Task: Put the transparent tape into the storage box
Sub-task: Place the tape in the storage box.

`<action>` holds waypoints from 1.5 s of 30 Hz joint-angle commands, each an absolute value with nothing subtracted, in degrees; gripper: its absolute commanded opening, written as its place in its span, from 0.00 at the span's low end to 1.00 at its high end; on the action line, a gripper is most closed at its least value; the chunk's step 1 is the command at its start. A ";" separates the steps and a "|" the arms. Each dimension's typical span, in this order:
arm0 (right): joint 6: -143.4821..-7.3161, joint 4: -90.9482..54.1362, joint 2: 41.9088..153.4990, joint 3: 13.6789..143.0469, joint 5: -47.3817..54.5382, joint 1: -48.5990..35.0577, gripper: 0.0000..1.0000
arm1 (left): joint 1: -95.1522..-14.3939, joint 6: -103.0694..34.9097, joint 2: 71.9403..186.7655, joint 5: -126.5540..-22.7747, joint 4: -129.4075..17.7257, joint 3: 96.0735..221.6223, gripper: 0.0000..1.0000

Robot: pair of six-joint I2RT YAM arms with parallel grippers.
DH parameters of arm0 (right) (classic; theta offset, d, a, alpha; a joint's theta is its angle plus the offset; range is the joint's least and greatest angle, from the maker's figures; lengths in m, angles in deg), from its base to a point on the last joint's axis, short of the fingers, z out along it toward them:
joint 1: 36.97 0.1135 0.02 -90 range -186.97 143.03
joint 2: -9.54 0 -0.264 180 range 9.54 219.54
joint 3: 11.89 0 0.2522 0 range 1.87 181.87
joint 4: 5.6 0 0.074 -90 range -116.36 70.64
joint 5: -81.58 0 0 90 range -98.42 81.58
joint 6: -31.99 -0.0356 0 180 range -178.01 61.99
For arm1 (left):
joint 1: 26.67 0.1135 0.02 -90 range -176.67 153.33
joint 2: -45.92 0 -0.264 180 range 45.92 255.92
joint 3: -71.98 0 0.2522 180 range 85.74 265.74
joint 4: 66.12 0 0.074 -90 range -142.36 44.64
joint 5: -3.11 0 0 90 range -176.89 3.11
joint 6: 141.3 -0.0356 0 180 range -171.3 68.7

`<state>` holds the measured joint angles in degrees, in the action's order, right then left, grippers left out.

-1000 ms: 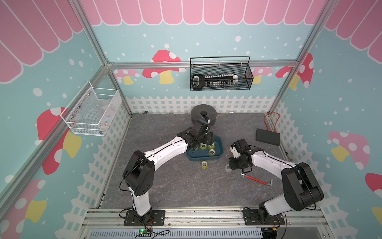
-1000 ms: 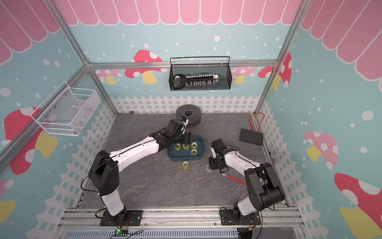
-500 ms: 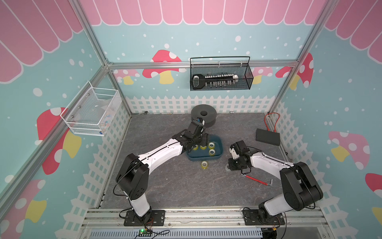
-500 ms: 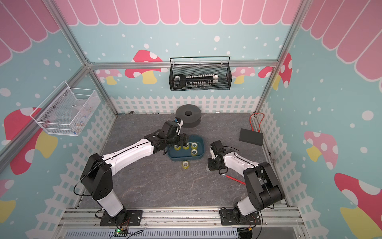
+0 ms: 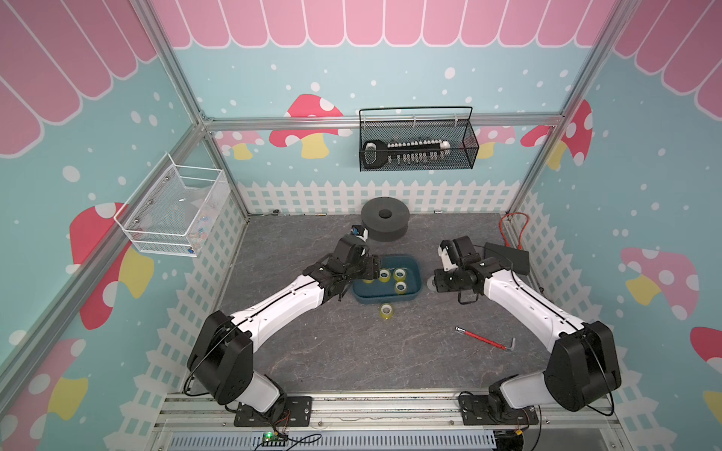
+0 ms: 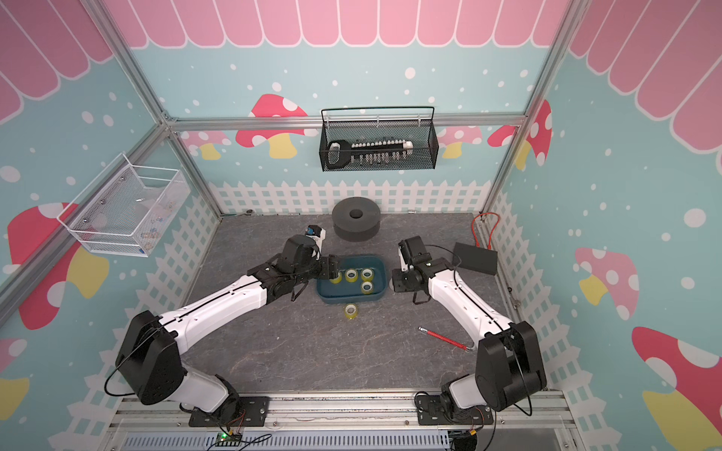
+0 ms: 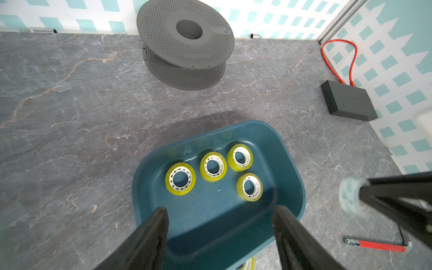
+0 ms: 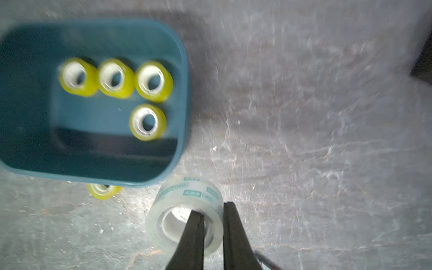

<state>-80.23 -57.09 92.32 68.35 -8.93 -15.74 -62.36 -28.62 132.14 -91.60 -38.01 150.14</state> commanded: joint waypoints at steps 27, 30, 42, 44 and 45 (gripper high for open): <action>-71.73 -56.19 125.63 90.24 -4.01 -1.56 0.00 | -61.09 -24.63 126.80 -95.60 -40.03 142.19 0.78; -71.64 -56.10 126.57 90.78 -4.06 -1.32 0.00 | -60.76 -24.83 127.00 -95.33 -40.01 142.26 0.78; -71.94 -55.64 129.77 91.43 -5.91 -0.93 0.00 | -59.82 -25.04 127.53 -93.77 -40.43 142.26 0.78; -71.99 -55.55 130.19 91.76 -5.87 -0.88 0.00 | -59.64 -25.26 127.52 -93.49 -40.49 142.33 0.78; -71.99 -55.57 130.43 91.95 -5.96 -0.80 0.00 | -59.55 -25.25 127.54 -93.43 -40.48 142.34 0.78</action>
<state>-72.14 -55.78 128.89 90.05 -5.26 -1.31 -60.10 -24.71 127.16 -94.53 -39.43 142.65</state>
